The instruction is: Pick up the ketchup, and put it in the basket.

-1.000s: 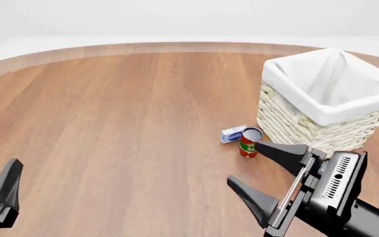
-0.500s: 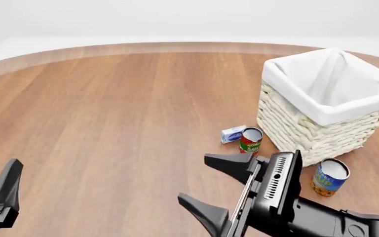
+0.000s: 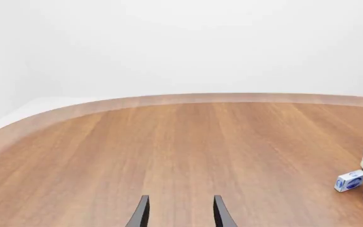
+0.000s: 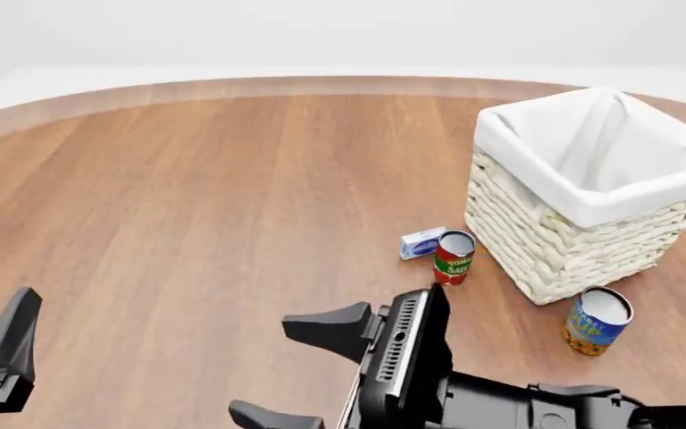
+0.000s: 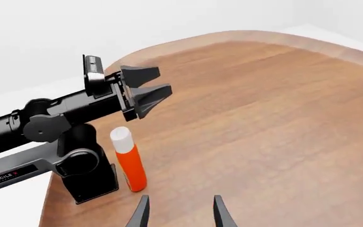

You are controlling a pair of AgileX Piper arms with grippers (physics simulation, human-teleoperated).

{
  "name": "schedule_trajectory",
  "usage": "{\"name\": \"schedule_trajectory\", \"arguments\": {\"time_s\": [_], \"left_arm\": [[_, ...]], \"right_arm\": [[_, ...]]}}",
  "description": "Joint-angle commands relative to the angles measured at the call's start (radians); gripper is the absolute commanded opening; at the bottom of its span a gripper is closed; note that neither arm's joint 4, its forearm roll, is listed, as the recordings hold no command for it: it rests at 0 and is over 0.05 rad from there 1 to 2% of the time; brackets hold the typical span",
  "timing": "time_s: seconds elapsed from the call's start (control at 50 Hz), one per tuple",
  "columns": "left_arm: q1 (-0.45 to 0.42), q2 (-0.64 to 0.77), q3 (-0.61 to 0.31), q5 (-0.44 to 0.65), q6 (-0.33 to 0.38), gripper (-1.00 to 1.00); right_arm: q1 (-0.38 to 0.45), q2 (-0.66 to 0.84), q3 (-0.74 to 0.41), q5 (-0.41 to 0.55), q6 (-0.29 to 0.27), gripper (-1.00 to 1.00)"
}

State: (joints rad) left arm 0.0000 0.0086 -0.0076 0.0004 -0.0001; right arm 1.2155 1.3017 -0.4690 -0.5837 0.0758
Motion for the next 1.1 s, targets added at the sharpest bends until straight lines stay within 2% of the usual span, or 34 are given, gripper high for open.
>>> {"name": "schedule_trajectory", "arguments": {"time_s": [0.02, 0.32, 0.66, 0.68, 1.1], "left_arm": [[0.000, 0.000, 0.000, 0.000, 0.000, 1.00], [0.000, 0.000, 0.000, 0.000, 0.000, 1.00], [0.000, 0.000, 0.000, 0.000, 0.000, 1.00], [0.000, 0.000, 0.000, 0.000, 0.000, 1.00], [0.000, 0.000, 0.000, 0.000, 0.000, 1.00]], "right_arm": [[0.054, 0.059, -0.068, 0.022, 0.019, 1.00], [0.123, 0.171, -0.130, 0.010, 0.031, 1.00], [0.140, 0.197, -0.152, 0.013, 0.048, 1.00], [0.150, 0.217, -0.195, 0.038, 0.052, 1.00], [0.204, 0.336, -0.334, 0.085, 0.076, 1.00]]}}
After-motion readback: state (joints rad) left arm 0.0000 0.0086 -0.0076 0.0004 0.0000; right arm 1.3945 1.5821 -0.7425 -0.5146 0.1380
